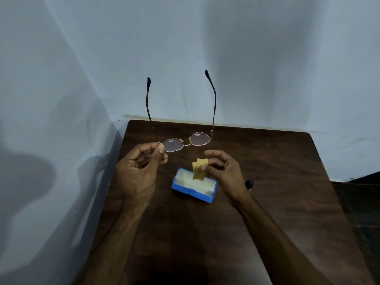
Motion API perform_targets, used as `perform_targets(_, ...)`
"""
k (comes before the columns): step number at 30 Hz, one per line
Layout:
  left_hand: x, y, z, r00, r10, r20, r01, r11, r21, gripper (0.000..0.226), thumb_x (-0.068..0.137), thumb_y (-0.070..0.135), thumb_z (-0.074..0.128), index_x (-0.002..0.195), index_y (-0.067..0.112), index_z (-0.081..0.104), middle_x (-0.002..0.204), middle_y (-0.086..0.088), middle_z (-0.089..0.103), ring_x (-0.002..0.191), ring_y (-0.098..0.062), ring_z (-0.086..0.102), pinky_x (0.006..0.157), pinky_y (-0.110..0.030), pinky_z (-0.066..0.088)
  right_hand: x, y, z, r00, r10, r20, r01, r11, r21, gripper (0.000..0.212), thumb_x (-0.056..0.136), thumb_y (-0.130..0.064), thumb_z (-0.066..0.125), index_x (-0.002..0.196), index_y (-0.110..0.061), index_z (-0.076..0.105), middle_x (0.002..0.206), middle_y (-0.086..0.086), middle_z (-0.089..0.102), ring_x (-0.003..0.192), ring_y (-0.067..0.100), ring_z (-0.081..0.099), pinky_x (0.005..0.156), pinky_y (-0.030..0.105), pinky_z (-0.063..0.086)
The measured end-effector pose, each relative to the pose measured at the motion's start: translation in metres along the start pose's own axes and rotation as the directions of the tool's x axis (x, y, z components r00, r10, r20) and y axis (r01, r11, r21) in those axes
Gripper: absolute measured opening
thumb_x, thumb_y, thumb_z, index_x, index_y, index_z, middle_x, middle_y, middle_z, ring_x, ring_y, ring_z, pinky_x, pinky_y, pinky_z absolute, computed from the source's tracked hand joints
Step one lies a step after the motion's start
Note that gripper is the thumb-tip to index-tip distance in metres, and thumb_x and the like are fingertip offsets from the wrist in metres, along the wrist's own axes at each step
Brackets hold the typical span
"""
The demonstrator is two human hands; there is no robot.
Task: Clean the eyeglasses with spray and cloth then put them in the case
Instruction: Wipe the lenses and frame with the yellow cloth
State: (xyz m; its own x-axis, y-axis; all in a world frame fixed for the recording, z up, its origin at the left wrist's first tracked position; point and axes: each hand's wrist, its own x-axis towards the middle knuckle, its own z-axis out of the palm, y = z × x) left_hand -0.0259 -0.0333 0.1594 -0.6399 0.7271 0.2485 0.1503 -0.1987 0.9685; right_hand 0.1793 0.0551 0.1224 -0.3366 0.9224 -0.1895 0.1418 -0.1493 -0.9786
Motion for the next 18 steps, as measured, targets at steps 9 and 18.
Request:
perform_targets(9, 0.006, 0.01, 0.007, 1.0, 0.018, -0.013, -0.018, 1.0, -0.022, 0.014, 0.094, 0.016, 0.077, 0.108, 0.014, 0.078, 0.089, 0.003, 0.082, 0.08, -0.02, 0.08, 0.077, -0.036, 0.068, -0.005, -0.038, -0.02, 0.959, -0.228, 0.166, 0.278, 0.866, -0.416, 0.035, 0.091, 0.002, 0.072, 0.114, -0.024, 0.071, 0.108, -0.007, 0.076, 0.104, 0.008, 0.073, 0.095, 0.038, 0.061)
perform_targets(18, 0.01, 0.018, 0.015, 0.998, 0.054, -0.016, -0.055, 0.996, -0.074, 0.012, 0.094, 0.012, 0.077, 0.106, 0.01, 0.078, 0.086, 0.003, 0.081, 0.077, -0.021, 0.079, 0.075, -0.04, 0.068, -0.01, -0.071, -0.033, 0.877, -0.41, 0.252, 0.469, 0.617, -0.632, 0.023, 0.096, -0.007, 0.065, 0.107, -0.027, 0.066, 0.112, -0.016, 0.065, 0.1, 0.007, 0.064, 0.082, 0.038, 0.058)
